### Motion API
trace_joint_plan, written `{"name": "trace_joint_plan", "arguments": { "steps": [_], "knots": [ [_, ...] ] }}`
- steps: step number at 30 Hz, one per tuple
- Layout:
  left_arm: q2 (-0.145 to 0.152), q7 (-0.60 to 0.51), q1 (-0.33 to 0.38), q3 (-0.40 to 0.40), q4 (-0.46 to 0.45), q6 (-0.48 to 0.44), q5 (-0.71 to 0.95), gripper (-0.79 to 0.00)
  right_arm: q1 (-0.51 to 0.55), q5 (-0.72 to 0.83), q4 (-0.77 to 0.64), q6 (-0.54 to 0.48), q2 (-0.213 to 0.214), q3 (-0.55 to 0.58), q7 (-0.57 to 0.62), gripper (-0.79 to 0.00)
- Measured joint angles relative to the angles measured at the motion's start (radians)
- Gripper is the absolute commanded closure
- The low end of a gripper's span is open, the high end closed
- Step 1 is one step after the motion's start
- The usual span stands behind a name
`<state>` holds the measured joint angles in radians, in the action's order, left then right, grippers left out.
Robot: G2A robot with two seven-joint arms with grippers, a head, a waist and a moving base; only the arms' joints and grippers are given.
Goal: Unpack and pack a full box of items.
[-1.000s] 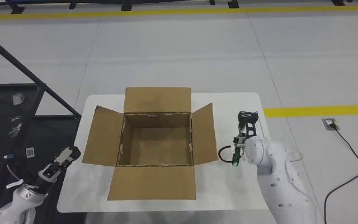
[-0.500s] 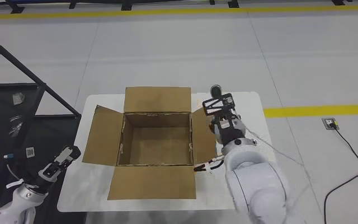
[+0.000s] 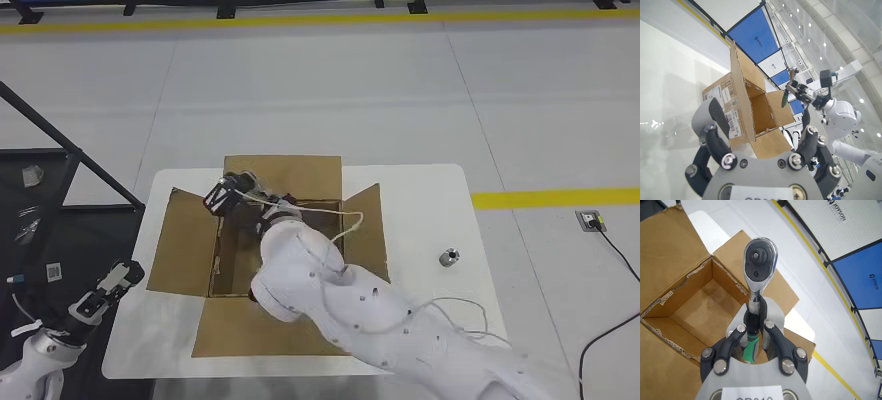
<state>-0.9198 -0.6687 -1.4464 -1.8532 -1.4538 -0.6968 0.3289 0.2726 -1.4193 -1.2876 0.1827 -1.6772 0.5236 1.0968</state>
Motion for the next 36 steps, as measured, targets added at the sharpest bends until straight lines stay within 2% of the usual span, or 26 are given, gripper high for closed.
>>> {"name": "trace_joint_plan", "arguments": {
  "steps": [7, 10, 16, 20, 25, 36],
  "knots": [
    [0.0, 0.0, 0.0, 0.0, 0.0, 0.0, 0.0, -0.785, -0.091, 0.193, 0.421, -0.05, -0.167, -0.124, -0.089, 0.0],
    [0.0, 0.0, 0.0, 0.0, 0.0, 0.0, 0.0, -0.785, -0.097, 0.231, 0.554, -0.063, -0.22, -0.145, -0.126, 0.0],
    [0.0, 0.0, 0.0, 0.0, 0.0, 0.0, 0.0, -0.785, -0.101, 0.287, 0.767, -0.086, -0.296, -0.146, -0.194, 0.0],
    [0.0, 0.0, 0.0, 0.0, 0.0, 0.0, 0.0, -0.785, -0.102, 0.307, 0.876, -0.092, -0.326, -0.139, -0.235, 0.0],
    [0.0, 0.0, 0.0, 0.0, 0.0, 0.0, 0.0, -0.785, -0.104, 0.344, 0.957, -0.114, -0.332, -0.124, -0.266, 0.0],
    [0.0, 0.0, 0.0, 0.0, 0.0, 0.0, 0.0, -0.785, -0.08, 0.385, 1.005, -0.141, -0.332, -0.12, -0.289, 0.0]
  ]
}}
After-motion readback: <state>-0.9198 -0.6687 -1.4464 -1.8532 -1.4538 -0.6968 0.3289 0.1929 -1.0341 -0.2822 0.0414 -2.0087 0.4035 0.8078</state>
